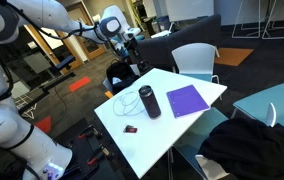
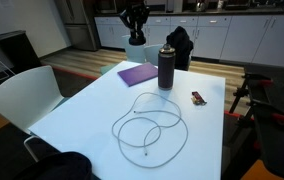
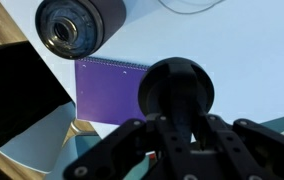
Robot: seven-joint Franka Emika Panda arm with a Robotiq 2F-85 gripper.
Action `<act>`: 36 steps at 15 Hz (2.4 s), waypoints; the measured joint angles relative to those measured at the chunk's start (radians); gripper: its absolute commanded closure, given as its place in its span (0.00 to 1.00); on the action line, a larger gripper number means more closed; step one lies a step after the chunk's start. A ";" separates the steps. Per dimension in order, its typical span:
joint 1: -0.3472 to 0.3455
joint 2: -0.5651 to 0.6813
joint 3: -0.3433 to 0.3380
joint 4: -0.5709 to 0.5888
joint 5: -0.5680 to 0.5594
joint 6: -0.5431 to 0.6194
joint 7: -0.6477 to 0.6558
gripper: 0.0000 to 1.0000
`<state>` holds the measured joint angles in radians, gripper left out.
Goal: Pick up the black lid from the table and put it on the bottle.
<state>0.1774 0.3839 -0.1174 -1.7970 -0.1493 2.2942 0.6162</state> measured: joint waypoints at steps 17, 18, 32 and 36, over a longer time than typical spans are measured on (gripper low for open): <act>-0.117 -0.164 -0.001 -0.232 0.081 -0.002 0.033 0.94; -0.123 -0.168 -0.001 -0.243 0.087 -0.002 0.038 0.94; -0.165 -0.190 -0.007 -0.308 0.097 0.015 0.088 0.94; -0.166 -0.190 -0.007 -0.312 0.086 0.015 0.138 0.94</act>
<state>0.0119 0.1941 -0.1246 -2.1092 -0.0629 2.3089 0.7545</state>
